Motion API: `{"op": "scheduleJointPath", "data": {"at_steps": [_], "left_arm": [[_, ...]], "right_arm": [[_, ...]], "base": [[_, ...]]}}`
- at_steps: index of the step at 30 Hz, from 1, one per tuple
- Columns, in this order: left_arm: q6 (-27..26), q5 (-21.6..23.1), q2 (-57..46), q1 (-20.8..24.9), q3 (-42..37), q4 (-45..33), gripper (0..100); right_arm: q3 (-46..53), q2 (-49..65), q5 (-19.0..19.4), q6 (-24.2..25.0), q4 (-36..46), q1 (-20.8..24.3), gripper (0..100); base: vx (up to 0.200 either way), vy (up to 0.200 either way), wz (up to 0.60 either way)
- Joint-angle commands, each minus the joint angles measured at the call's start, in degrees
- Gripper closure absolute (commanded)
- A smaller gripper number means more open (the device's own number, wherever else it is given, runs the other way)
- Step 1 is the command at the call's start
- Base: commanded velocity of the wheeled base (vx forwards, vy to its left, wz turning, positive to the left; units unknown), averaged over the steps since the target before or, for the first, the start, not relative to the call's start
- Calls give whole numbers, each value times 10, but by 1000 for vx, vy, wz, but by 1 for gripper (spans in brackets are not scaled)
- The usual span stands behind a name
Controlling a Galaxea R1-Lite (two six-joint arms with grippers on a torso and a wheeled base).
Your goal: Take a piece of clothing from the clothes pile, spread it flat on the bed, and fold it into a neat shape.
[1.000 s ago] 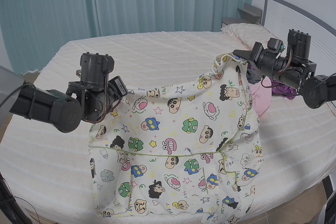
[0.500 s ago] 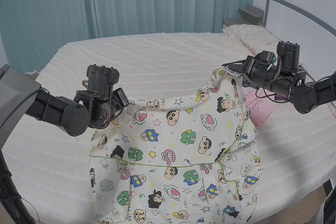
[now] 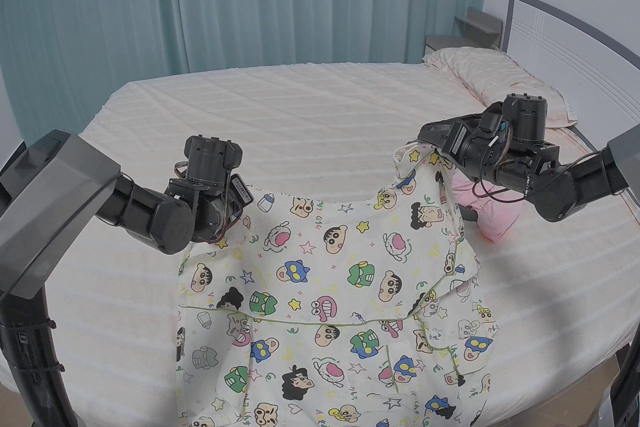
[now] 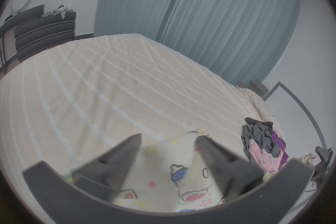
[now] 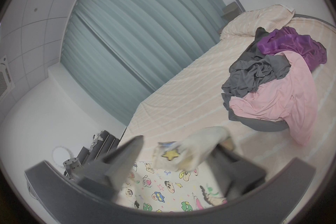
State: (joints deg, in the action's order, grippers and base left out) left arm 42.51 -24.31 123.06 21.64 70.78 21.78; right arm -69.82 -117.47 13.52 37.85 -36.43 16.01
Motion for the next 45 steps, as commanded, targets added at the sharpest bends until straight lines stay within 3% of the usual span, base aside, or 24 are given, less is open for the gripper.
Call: {"op": "scheduleJointPath", "data": {"at_steps": [1, 6, 12, 17, 20, 23, 27, 30, 31, 34, 41, 45], "left_arm": [[11, 0, 74, -26, 61, -3, 0], [7, 0, 89, -57, 99, -21, 0], [-37, 1, 94, -83, 104, -46, 0], [-35, 2, 87, -92, 96, -49, 0], [-35, 15, 60, -98, 67, -46, 0], [-35, 83, -10, -97, -13, -44, 0], [-34, 136, -74, -97, -98, -42, 0], [-28, 164, -103, -97, -137, -40, 0], [-17, 198, -130, -97, -179, -31, 0], [-12, 233, -163, -95, -238, -5, 0], [4, 245, -202, -80, -340, 44, 0], [58, 272, -223, -67, -371, 68, 0]], "right_arm": [[-41, -71, -41, 4, -1, 6, 0], [-83, -96, -94, 47, 0, 1, 0], [-84, -115, -99, 33, 7, -4, 0], [-53, -98, -97, 26, 8, -18, 0], [-5, -66, -79, -1, 16, -35, 0], [90, -17, -36, -30, 10, -66, 0], [202, 29, 20, -55, 5, -98, 0], [251, 44, 41, -74, -2, -113, 0], [296, 52, 56, -83, -15, -125, 0], [360, 54, 84, -85, -55, -140, 0], [463, 21, 131, -86, -167, -159, 0], [478, -25, 133, -106, -203, -160, 0]], "base": [[0, 0, 0], [0, 0, 0], [0, 0, 0], [0, 0, 0], [0, 0, 0], [0, 0, 0], [0, 0, 0], [0, 0, 0], [0, 0, 0], [0, 0, 0], [0, 0, 0], [0, 0, 0]]}}
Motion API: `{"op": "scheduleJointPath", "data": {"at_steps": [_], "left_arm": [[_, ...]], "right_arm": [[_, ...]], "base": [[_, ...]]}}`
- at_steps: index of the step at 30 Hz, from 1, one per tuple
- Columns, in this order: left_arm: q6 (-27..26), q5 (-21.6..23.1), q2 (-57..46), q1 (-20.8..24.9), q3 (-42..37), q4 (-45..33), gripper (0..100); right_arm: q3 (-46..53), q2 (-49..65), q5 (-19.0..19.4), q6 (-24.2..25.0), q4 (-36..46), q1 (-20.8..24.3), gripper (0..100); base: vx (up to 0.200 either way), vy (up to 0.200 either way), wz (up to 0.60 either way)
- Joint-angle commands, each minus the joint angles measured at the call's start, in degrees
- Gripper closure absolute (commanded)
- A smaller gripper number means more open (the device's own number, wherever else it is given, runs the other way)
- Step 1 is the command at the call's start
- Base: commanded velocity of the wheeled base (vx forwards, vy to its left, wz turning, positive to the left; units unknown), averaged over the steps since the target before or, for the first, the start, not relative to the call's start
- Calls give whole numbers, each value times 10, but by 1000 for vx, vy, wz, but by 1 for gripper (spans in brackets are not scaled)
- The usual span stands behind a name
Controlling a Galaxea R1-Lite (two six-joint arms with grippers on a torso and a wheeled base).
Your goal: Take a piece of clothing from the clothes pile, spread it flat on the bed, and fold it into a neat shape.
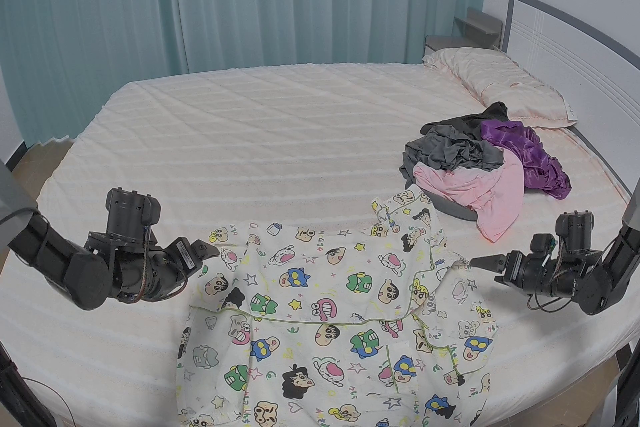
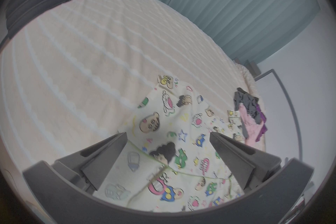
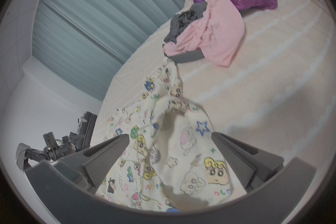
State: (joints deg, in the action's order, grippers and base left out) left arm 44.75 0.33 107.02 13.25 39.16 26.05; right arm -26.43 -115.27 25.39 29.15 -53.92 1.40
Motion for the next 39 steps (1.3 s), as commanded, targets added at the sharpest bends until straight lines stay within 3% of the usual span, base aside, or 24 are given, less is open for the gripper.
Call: {"op": "scheduleJointPath", "data": {"at_steps": [1, 9, 29, 30, 39], "left_arm": [[39, 27, -63, 18, -58, 27, 0], [41, 35, -60, 23, -78, 29, 0], [40, 34, -57, 27, -84, 48, 0], [40, 34, -57, 27, -84, 48, 0], [41, 33, -59, 27, -84, 48, 0]], "right_arm": [[44, -53, 15, -26, -29, -14, 0], [31, -93, 23, -46, -30, -13, 0], [0, -139, 38, -37, -30, -25, 0], [0, -139, 38, -37, -30, -25, 100], [0, -137, 38, -12, -32, -44, 100]], "base": [[0, 0, 0], [0, 0, 0], [0, 0, 0], [0, 0, 0], [0, 0, 0]]}}
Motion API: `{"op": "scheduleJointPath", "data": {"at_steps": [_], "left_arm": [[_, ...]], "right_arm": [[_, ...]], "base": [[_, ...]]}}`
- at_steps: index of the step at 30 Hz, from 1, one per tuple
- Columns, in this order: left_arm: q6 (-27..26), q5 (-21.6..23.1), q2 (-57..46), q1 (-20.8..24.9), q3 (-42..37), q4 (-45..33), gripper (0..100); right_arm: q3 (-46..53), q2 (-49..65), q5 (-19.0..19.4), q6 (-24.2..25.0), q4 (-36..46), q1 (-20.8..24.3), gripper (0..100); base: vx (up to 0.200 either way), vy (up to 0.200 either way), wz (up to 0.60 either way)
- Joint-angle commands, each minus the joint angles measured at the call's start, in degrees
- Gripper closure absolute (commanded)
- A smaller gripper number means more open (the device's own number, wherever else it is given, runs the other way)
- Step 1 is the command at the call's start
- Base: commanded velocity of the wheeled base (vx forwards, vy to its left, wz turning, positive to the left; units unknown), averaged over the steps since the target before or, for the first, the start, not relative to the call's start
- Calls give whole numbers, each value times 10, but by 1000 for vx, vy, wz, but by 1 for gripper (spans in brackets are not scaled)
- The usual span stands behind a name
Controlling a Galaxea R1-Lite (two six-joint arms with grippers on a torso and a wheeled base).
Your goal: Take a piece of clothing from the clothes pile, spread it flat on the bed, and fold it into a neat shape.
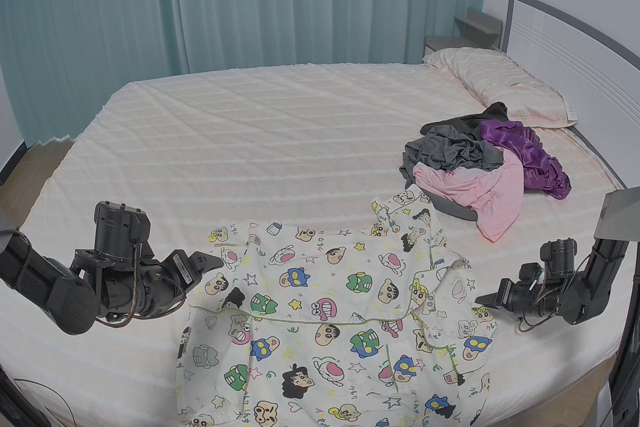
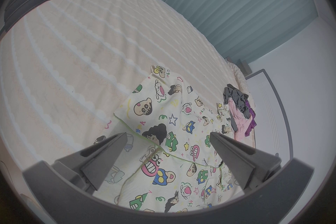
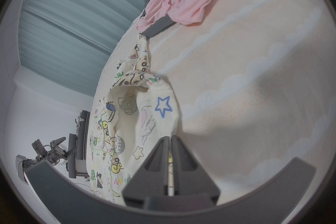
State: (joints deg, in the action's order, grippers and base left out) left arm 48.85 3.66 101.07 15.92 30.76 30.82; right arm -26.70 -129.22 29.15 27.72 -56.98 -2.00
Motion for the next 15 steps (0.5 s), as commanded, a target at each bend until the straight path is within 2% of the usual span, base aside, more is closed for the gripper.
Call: {"op": "scheduleJointPath", "data": {"at_steps": [1, 5, 15], "left_arm": [[0, 0, 1, 1, 0, 0, 0], [6, -1, 1, 1, -1, 0, 0], [9, -1, 1, 6, -11, 1, 0]], "right_arm": [[4, 3, 0, 1, -2, -13, 100], [9, 14, 0, 2, -2, -19, 100], [25, 66, -5, -9, -2, -101, 100]], "base": [[0, 0, 0], [0, 0, 0], [0, 0, 0]]}}
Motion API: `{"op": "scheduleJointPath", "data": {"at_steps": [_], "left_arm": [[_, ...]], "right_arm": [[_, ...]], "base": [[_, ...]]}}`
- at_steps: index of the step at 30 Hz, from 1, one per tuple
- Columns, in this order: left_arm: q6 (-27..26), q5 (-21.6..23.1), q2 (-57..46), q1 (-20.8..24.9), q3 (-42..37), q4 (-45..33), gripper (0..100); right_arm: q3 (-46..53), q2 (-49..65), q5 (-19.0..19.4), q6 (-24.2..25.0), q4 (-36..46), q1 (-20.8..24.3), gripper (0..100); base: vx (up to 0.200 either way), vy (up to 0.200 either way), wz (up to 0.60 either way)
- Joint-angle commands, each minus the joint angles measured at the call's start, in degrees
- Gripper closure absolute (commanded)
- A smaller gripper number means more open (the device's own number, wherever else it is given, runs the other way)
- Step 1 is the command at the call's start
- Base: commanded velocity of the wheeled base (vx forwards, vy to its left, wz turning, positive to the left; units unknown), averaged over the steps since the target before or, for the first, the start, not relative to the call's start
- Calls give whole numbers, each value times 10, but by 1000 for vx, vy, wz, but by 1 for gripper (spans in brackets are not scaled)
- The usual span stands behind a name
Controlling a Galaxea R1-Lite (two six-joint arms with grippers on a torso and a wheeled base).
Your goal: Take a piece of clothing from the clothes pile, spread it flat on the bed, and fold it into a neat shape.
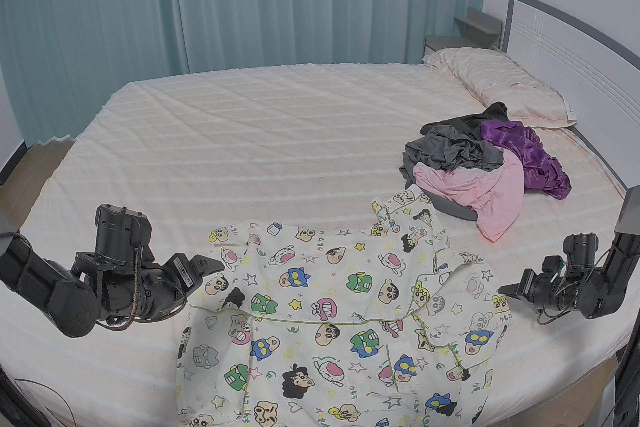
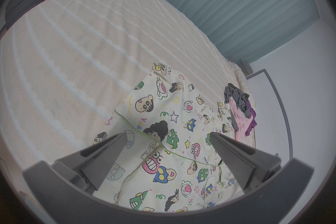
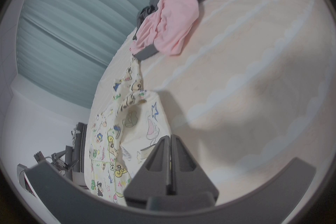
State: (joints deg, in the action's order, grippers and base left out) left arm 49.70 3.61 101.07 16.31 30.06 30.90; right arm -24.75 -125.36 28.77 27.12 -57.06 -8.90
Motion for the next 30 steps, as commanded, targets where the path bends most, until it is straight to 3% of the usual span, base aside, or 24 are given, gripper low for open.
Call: {"op": "scheduleJointPath", "data": {"at_steps": [1, 10, 23, 24, 30], "left_arm": [[0, 0, 1, 2, -6, 0, 0], [0, 0, 1, 3, -12, -1, 0], [-2, 0, 2, 10, -22, -1, 0], [-2, 1, 2, 11, -24, -1, 0], [-2, 0, 3, 12, -22, 0, 0]], "right_arm": [[8, 34, -1, -7, -1, -43, 100], [18, 36, -4, -43, -1, -90, 100], [15, 22, -12, -42, -38, -94, 100], [15, 19, -17, -43, -39, -94, 0], [21, 17, -24, -41, -40, -94, 0]], "base": [[0, 0, 0], [0, 0, 0], [0, 0, 0], [0, 0, 0], [0, 0, 0]]}}
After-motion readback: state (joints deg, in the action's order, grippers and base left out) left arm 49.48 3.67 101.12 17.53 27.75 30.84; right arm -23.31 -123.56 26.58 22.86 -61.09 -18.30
